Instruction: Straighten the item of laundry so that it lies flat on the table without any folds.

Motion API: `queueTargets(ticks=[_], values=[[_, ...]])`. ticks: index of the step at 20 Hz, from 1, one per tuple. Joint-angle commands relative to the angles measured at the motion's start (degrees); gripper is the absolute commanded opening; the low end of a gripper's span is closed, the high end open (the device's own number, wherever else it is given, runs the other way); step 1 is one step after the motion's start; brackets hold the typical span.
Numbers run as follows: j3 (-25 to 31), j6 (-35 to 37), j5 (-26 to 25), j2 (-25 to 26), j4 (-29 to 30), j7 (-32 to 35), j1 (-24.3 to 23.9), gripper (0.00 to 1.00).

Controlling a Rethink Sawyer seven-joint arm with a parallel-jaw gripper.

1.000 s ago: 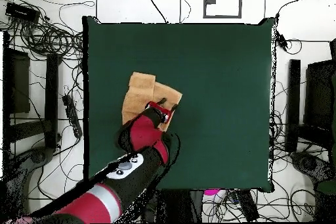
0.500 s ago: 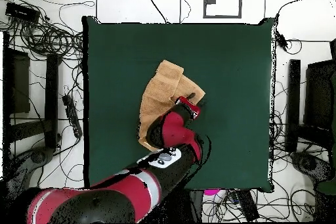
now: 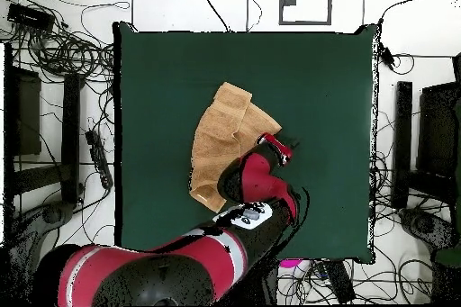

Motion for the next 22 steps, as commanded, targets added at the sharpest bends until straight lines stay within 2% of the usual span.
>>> queueTargets(ticks=[1, 2, 3, 6, 10, 12, 16, 22], values=[[4.84, -0.84, -2.36, 1.65, -4.89, 3.49, -0.06, 1.00], [5.98, -0.08, -3.50, 1.02, -4.77, 3.43, -0.62, 1.00], [9.48, 1.43, -6.49, -0.96, -4.09, 3.69, -2.49, 1.00], [14.69, 3.89, -10.32, -6.86, 0.48, 5.91, -4.07, 1.00], [14.46, 6.54, -12.03, -13.71, 4.49, 6.89, -2.16, 1.00], [16.74, 8.95, -13.56, -16.85, 5.82, 6.86, -3.54, 1.00], [20.15, 11.57, -15.20, -20.12, 7.08, 6.81, -5.64, 1.00], [25.85, 16.44, -16.94, -20.67, 7.50, 5.10, -9.43, 1.00]])
